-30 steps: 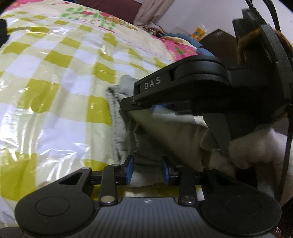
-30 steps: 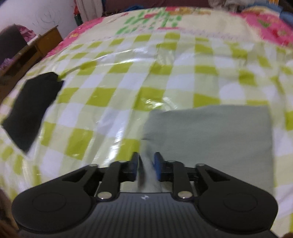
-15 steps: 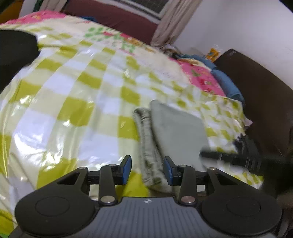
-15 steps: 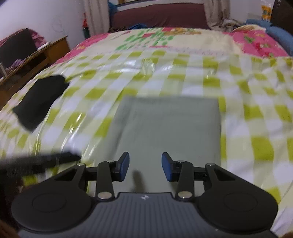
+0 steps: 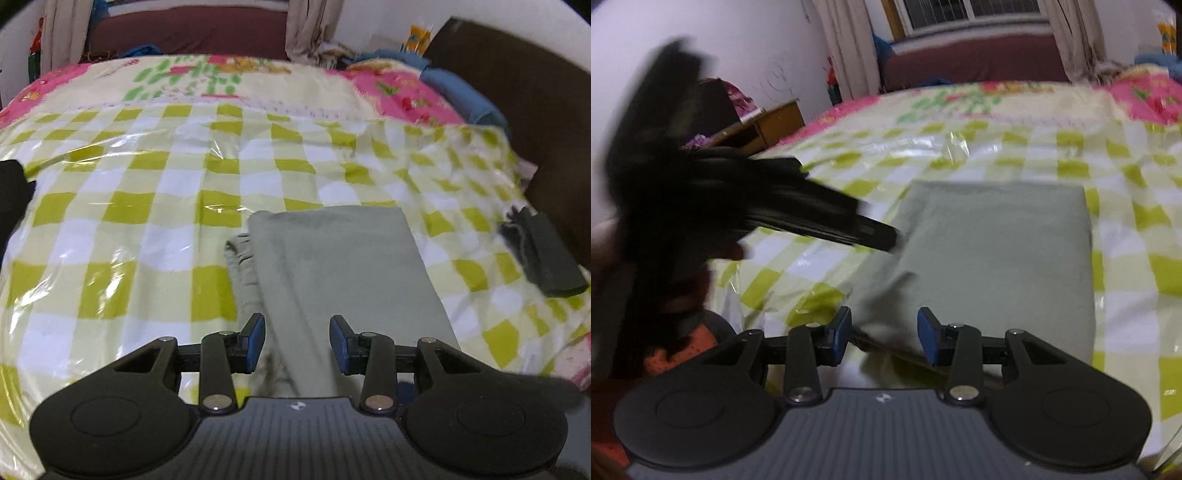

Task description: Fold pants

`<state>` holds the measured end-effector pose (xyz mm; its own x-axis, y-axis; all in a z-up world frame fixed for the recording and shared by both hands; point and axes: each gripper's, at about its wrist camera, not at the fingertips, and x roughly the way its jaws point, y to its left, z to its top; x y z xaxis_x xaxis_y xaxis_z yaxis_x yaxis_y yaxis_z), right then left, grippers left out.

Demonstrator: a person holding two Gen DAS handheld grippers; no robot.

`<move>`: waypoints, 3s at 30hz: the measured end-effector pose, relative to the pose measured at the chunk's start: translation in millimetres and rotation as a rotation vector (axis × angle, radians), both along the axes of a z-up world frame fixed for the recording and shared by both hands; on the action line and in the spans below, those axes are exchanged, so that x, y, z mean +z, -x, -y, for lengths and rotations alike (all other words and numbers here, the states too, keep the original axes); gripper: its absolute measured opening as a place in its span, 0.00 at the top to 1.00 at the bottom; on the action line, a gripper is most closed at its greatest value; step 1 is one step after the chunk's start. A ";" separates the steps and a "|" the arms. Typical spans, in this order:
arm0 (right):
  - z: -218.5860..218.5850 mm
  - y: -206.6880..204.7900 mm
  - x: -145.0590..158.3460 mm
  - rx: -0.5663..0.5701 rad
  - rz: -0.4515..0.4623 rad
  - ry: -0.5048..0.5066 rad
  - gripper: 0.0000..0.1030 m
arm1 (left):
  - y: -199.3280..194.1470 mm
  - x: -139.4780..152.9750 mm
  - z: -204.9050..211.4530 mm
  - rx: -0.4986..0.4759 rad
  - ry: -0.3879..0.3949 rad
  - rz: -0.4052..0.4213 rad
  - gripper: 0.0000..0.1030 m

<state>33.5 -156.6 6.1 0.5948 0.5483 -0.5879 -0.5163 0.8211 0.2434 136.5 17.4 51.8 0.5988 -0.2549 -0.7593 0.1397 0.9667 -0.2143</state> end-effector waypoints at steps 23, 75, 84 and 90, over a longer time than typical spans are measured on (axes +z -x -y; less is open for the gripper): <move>-30.8 -27.7 -17.3 0.049 -0.032 0.066 0.99 | -65.2 -25.1 5.1 0.026 -0.081 0.052 0.79; -43.9 -28.9 -28.2 -0.018 -0.100 0.184 0.67 | 13.3 -25.1 -31.1 0.114 -0.027 0.258 0.53; -31.6 -25.5 -28.9 -0.014 -0.161 0.138 0.64 | 3.7 -34.3 -2.8 -0.046 -0.017 0.193 0.52; -21.4 -28.7 -37.9 -0.027 -0.170 0.078 0.64 | -13.2 -53.0 15.6 -0.055 -0.145 0.122 0.51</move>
<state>62.2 -135.2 -31.8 0.4972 0.4820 -0.7214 -0.4507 0.8540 0.2599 149.8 1.8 -1.2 0.6767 -0.1829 -0.7132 0.2097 0.9764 -0.0514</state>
